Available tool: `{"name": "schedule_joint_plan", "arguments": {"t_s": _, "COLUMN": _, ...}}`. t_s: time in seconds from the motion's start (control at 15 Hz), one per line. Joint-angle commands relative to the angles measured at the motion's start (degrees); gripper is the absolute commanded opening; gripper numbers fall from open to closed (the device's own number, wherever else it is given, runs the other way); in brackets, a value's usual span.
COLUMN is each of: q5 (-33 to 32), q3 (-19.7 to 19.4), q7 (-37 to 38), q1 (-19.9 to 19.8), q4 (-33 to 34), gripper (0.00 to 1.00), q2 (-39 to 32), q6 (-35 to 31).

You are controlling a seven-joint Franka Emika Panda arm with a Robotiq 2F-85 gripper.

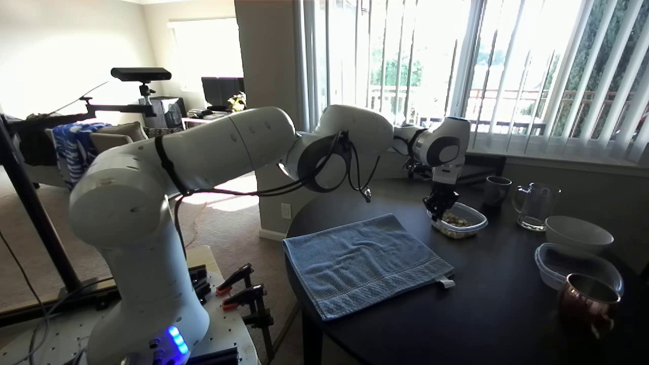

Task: Pour the candy out of the clear bowl and onto the blue towel.

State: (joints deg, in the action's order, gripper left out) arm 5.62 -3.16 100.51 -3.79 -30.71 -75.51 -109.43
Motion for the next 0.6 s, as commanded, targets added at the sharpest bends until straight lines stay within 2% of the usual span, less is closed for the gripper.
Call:
{"name": "schedule_joint_plan", "arguments": {"t_s": 0.0, "q5": 0.59, "q3": 0.47, "q7": 0.40, "q1": -0.44, "q4": 1.25, "gripper": 0.51, "q2": -0.73, "q6": 0.72}}
{"name": "schedule_joint_plan", "arguments": {"t_s": 0.47, "q5": 0.66, "q3": 0.57, "q7": 0.58, "q1": -0.28, "q4": 1.33, "gripper": 0.96, "q2": -1.69, "q6": 0.48}}
{"name": "schedule_joint_plan", "arguments": {"t_s": 0.53, "q5": 0.67, "q3": 0.59, "q7": 0.58, "q1": -0.25, "q4": 1.33, "gripper": 1.00, "q2": -1.85, "q6": 0.47}}
